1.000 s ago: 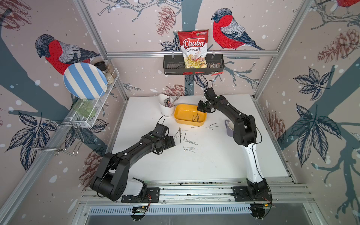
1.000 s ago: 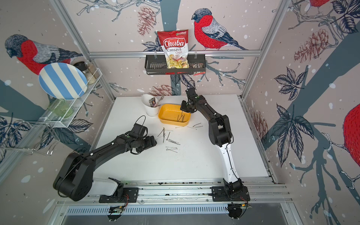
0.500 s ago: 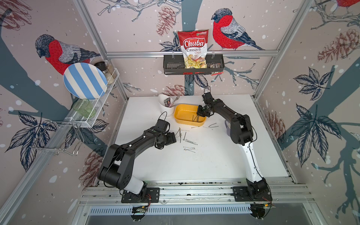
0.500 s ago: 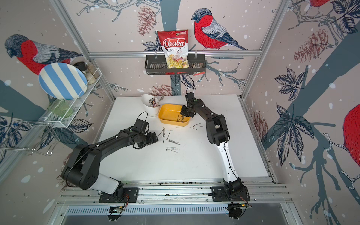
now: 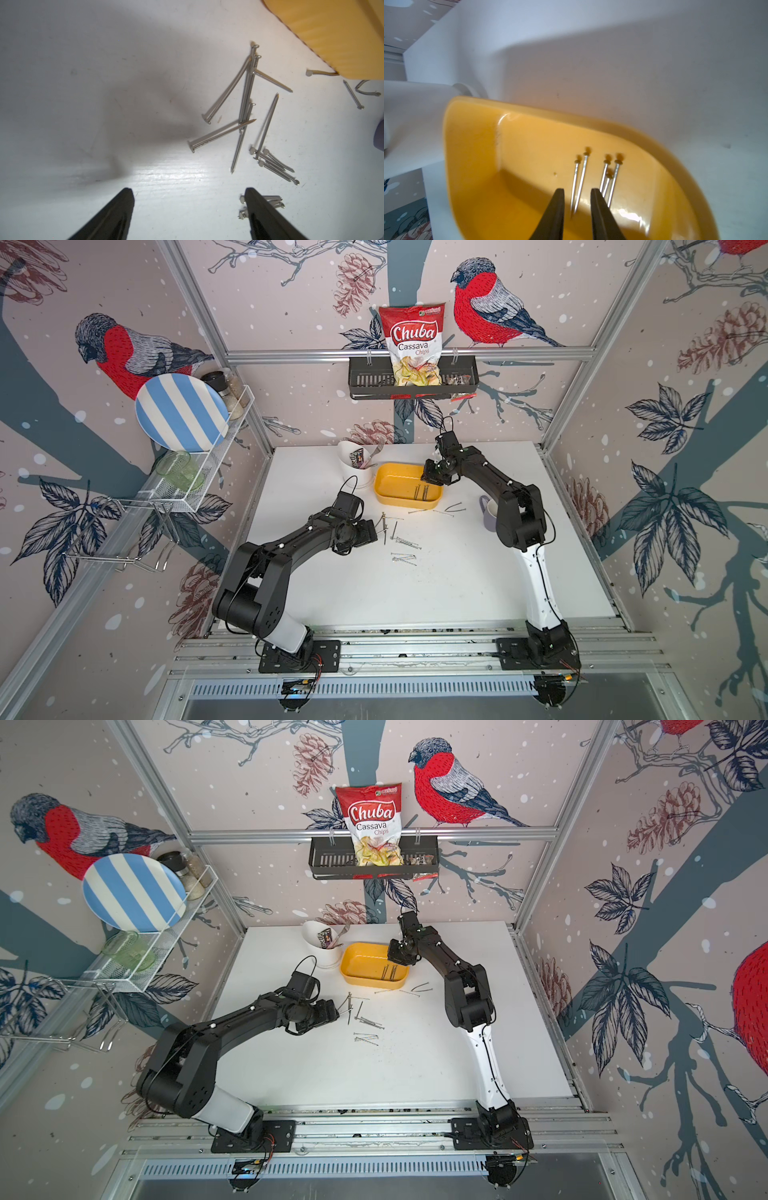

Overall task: Put the nails on the desktop into the storage box
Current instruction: Place the nail in the storage box, then pick up the nail from the center of the board.

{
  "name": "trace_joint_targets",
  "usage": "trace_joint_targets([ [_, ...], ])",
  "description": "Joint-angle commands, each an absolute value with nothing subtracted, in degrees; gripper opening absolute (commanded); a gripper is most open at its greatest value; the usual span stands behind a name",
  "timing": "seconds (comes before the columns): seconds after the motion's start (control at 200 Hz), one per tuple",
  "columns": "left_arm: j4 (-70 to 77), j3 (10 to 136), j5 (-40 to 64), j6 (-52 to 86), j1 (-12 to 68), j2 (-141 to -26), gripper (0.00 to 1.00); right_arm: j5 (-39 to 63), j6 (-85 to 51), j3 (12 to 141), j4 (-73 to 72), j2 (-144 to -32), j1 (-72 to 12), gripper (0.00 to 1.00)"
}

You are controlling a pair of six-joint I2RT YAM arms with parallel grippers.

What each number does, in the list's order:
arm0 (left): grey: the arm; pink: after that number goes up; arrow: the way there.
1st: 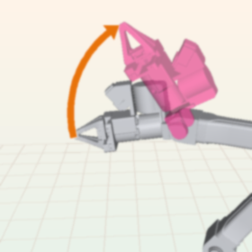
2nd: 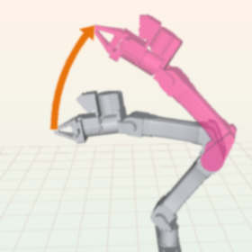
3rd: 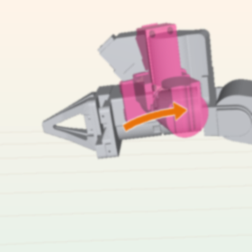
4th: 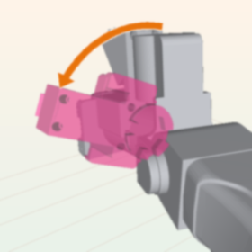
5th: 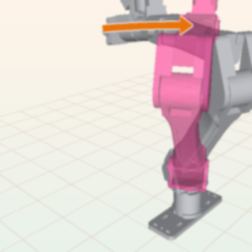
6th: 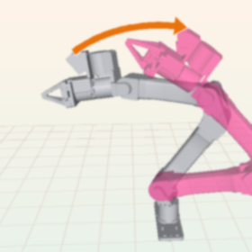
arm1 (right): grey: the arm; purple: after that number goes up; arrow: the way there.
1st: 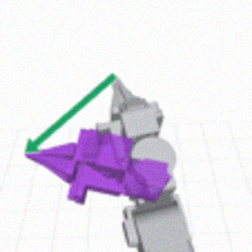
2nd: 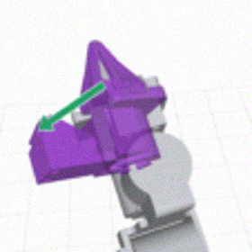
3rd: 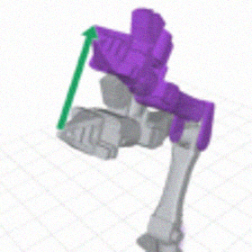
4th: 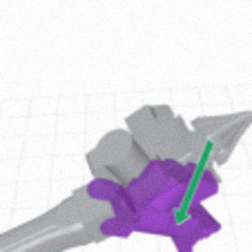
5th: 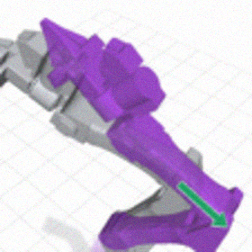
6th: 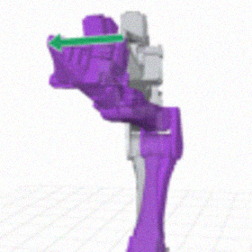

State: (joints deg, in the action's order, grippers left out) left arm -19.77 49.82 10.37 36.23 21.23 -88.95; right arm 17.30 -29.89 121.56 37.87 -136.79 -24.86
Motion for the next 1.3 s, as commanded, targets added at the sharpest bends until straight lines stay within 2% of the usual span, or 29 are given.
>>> trace_joint_targets([
  [0.0, -17.5, 51.4, 9.7, 36.5, 21.0, -89.5, 0.87, 19.1, -26.1, 120.0, 36.7, -132.8, -25.2, 0.28],
  [0.45, -16.0, 66.0, 14.0, 34.0, 21.1, -99.0, 0.86, 8.7, -10.8, 102.9, 42.3, -118.7, -25.1, 0.35],
  [0.8, -15.5, 65.9, 15.0, 33.5, 21.0, -99.8, 0.87, 6.7, -9.8, 87.6, 36.0, -112.5, -25.6, 0.41],
  [1.291, -15.3, 62.1, 14.0, 35.1, 21.0, -97.6, 0.88, 10.2, -10.0, 80.5, 31.3, -113.1, -22.7, 0.44],
])
